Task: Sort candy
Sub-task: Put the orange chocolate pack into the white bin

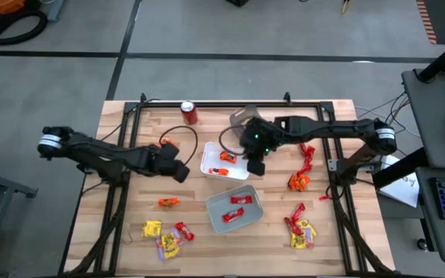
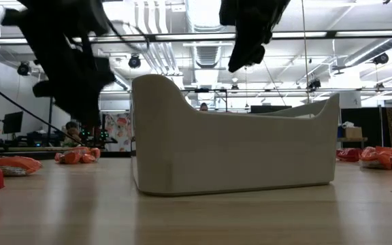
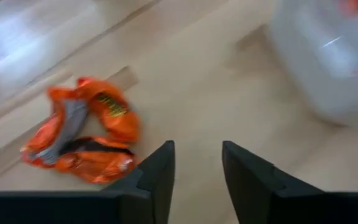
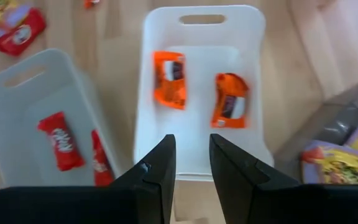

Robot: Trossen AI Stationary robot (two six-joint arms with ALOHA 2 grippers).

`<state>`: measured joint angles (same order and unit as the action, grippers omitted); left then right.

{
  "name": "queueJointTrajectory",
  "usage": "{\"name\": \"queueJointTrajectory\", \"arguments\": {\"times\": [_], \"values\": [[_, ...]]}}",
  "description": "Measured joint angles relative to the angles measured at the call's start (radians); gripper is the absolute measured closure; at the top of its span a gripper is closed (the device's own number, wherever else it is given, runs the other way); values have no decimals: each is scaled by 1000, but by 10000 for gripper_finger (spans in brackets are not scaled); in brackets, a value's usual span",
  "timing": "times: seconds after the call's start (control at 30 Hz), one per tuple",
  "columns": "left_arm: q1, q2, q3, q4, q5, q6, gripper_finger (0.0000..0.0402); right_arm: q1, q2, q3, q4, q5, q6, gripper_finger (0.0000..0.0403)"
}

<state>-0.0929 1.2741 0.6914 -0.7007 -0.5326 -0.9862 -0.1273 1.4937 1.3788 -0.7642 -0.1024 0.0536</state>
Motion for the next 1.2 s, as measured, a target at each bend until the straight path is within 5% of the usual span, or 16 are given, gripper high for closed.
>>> {"name": "queueJointTrajectory", "arguments": {"times": [0.33,0.63,0.9,1.2], "values": [[89,143,0,-51,27,-4,197,58,0,0,1,14,52,312],[100,237,0,-95,18,-14,198,60,0,-1,12,53,58,312],[105,300,1,-87,-2,-15,242,68,0,-1,15,54,70,312],[106,282,0,-95,-1,-10,389,92,0,-5,14,53,80,312]]}}
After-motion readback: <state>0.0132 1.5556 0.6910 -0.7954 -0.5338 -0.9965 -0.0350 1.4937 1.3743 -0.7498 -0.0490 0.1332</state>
